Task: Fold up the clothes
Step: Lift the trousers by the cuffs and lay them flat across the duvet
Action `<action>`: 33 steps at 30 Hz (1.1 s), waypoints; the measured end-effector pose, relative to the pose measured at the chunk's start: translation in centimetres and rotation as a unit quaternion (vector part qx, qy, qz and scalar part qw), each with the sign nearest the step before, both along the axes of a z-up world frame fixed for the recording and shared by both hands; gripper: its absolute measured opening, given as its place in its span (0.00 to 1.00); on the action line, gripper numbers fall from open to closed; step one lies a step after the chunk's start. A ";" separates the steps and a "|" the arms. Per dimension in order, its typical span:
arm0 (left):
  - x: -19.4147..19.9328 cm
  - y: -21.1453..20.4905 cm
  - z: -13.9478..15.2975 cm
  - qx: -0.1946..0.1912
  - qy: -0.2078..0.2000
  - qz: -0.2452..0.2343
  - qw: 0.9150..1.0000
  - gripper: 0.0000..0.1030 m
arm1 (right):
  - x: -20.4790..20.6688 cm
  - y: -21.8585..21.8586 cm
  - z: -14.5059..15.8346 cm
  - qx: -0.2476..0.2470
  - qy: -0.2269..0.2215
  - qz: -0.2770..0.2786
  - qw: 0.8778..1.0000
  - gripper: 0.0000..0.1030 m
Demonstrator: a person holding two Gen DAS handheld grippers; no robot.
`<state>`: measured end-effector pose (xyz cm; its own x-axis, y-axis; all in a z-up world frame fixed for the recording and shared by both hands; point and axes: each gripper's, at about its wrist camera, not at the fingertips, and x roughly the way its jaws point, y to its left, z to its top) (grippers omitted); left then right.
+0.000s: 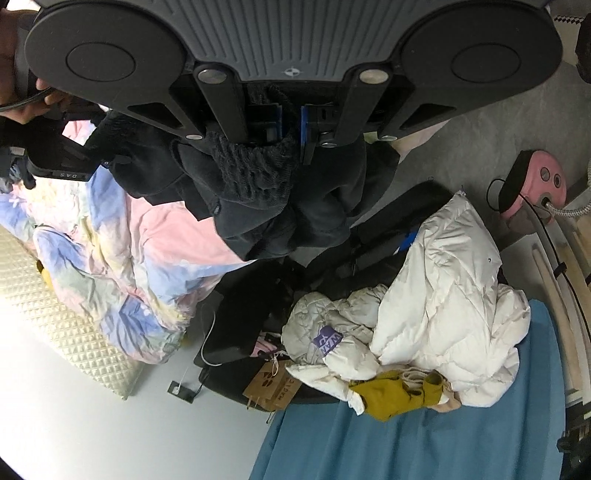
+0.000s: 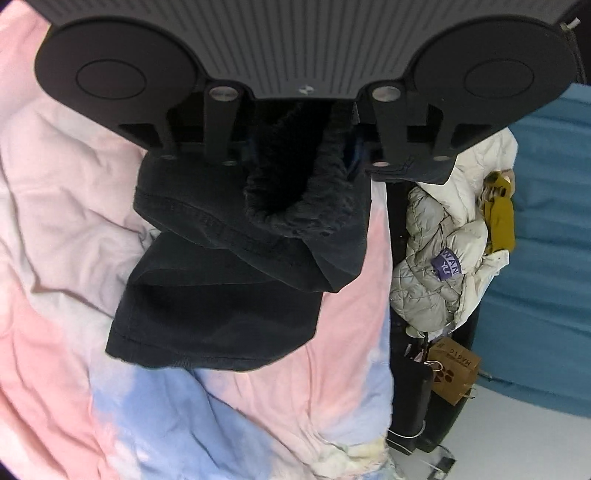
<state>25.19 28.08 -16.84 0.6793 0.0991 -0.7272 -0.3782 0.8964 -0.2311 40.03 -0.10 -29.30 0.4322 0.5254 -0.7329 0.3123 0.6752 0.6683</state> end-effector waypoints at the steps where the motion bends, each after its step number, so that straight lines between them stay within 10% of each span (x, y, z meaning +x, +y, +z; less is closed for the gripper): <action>1: -0.5 -0.1 0.2 0.000 -0.001 0.000 1.000 0.08 | -0.6 0.0 0.7 -0.002 -0.004 -0.002 1.000 0.29; 33: -33.0 -18.7 7.0 -0.002 -0.024 0.066 0.998 0.08 | -19.0 -11.2 17.7 0.005 -0.201 0.146 0.969 0.16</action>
<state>-7.80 9.40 -9.80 0.6948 0.1870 -0.6945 -0.4805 0.8392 -0.2547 21.02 -11.26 -11.61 0.5139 0.6744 -0.5301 -0.1774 0.6882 0.7035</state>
